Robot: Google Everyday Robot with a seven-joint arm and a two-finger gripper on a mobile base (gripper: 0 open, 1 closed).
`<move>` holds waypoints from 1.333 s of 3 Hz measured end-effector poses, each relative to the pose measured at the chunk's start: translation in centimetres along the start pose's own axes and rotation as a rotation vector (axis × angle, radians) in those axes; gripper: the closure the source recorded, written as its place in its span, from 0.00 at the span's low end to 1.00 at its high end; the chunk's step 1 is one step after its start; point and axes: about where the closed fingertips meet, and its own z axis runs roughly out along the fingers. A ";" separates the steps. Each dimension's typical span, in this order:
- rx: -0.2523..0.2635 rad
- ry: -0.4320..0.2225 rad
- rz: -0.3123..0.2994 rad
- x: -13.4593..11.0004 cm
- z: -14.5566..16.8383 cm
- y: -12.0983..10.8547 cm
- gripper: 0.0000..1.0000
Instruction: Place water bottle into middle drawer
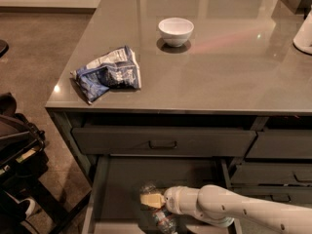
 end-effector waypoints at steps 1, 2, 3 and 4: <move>-0.001 0.003 -0.001 0.0 0.1 0.0 0.81; -0.001 0.003 -0.001 0.0 0.1 0.0 0.58; -0.001 0.003 -0.001 0.0 0.1 0.0 0.35; -0.001 0.003 -0.001 0.0 0.1 0.0 0.12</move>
Offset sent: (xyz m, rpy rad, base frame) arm -0.0001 0.0010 -0.0007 -0.0007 0.0009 0.0027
